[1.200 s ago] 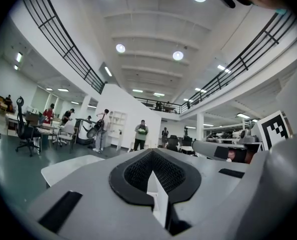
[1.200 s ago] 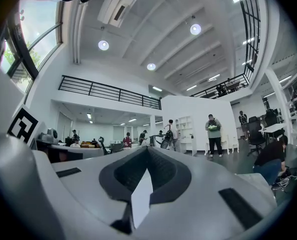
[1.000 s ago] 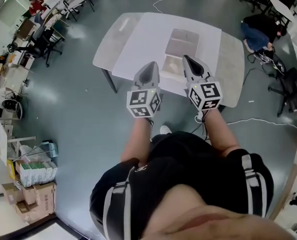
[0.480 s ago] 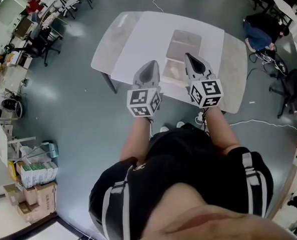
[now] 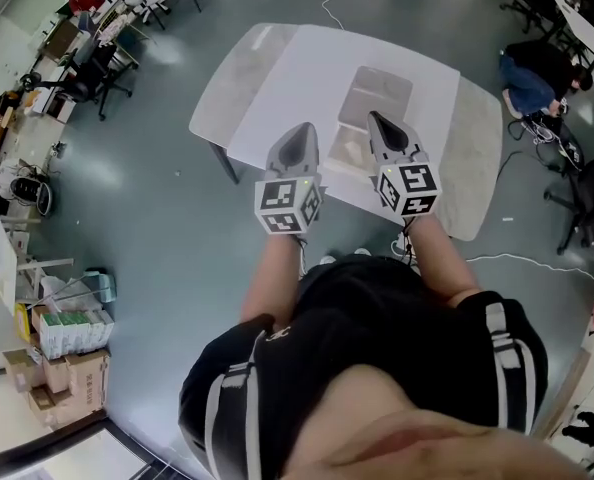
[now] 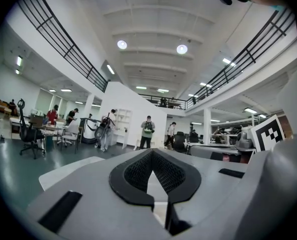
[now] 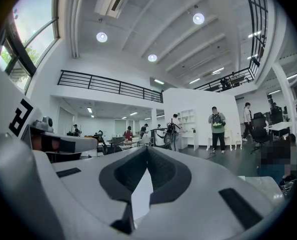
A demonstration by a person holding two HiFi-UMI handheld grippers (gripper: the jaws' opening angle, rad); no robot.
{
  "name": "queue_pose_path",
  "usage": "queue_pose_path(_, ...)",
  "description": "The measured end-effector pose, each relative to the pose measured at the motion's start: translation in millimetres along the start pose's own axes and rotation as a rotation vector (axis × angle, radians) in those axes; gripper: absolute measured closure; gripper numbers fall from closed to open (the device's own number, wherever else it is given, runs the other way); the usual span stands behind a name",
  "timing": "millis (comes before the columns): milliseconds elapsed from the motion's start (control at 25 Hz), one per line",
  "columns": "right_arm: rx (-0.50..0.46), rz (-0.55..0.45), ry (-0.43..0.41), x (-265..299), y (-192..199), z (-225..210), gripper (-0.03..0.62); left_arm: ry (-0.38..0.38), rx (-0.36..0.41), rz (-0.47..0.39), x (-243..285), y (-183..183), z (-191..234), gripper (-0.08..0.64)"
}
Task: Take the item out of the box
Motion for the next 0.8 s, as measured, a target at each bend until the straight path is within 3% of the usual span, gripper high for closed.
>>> queue_pose_path(360, 0.004, 0.101, -0.013, 6.3, 31.1, -4.8, 0.573, -0.032, -0.004, 0.023, -5.1, 6.9, 1.3, 0.548)
queue_pose_path(800, 0.031, 0.305, -0.014, 16.1, 96.7, -3.9, 0.484, -0.06, -0.012, 0.044, -10.1, 12.6, 14.2, 0.548)
Point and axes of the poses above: the fingertips, and each gripper's own axes: x forward along the fingers, z to its left, y out of its underside, the point moved 6 cm from there along -x, backward along the fingers, and after that the axes turned 11 degrees about -z, right-handed, at the moved point
